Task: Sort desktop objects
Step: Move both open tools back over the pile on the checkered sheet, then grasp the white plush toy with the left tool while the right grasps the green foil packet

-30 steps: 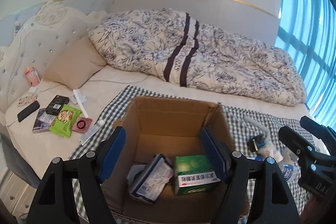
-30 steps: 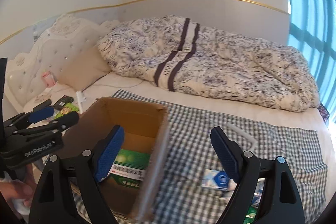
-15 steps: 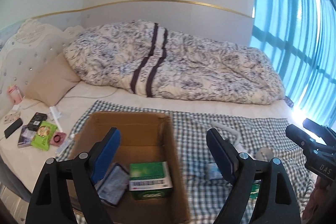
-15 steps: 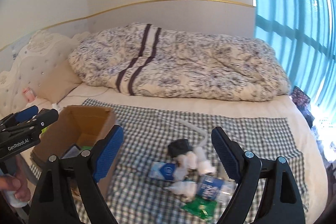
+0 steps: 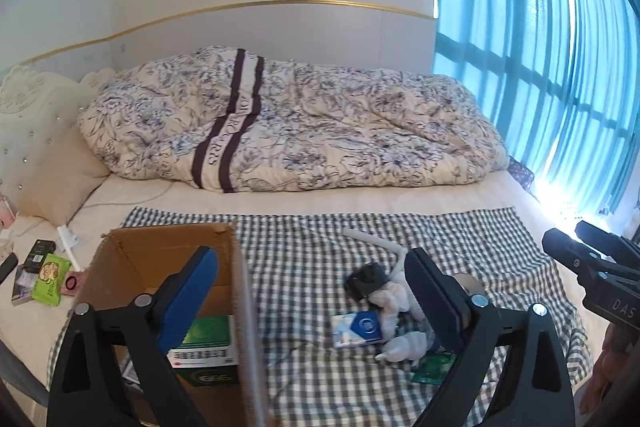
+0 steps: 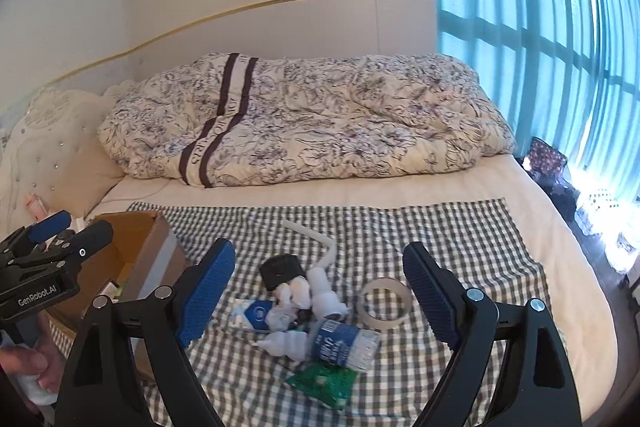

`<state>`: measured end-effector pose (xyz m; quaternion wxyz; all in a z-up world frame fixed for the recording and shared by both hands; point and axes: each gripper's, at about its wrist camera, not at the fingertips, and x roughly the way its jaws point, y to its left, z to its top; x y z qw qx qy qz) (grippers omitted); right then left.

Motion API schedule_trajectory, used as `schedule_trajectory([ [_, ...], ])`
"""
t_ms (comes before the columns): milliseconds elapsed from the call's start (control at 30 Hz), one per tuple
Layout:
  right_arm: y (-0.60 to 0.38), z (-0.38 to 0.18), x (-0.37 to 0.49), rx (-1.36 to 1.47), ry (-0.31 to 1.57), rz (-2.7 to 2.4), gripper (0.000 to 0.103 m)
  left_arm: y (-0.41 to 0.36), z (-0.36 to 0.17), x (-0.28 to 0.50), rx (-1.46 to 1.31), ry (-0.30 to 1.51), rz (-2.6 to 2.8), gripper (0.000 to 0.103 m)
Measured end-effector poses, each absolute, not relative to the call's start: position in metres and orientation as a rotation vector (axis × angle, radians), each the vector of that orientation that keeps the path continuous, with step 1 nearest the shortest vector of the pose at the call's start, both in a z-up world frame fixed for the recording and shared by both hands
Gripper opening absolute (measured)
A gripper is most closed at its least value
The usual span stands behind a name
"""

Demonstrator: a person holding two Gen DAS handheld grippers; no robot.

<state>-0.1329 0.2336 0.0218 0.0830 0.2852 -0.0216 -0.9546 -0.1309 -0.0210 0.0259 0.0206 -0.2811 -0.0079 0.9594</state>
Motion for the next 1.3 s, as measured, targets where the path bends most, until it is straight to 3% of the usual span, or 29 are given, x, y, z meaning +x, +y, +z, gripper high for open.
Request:
schedule_trajectory([
  [133, 0.250, 0.014, -0.135, 0.884, -0.082, -2.854, 0.086, -0.006, 0.019, -0.135, -0.889, -0.016, 2.945, 0.103],
  [600, 0.273, -0.042, -0.134, 1.041, -0.115, -2.792, 0.087, 0.033, -0.046, -0.153, -1.036, 0.064, 2.816, 0.103],
  [1300, 0.257, -0.135, -0.117, 1.185, 0.051, -2.705, 0.087, 0.065, -0.147, -0.162, -1.227, 0.069, 2.668, 0.103],
])
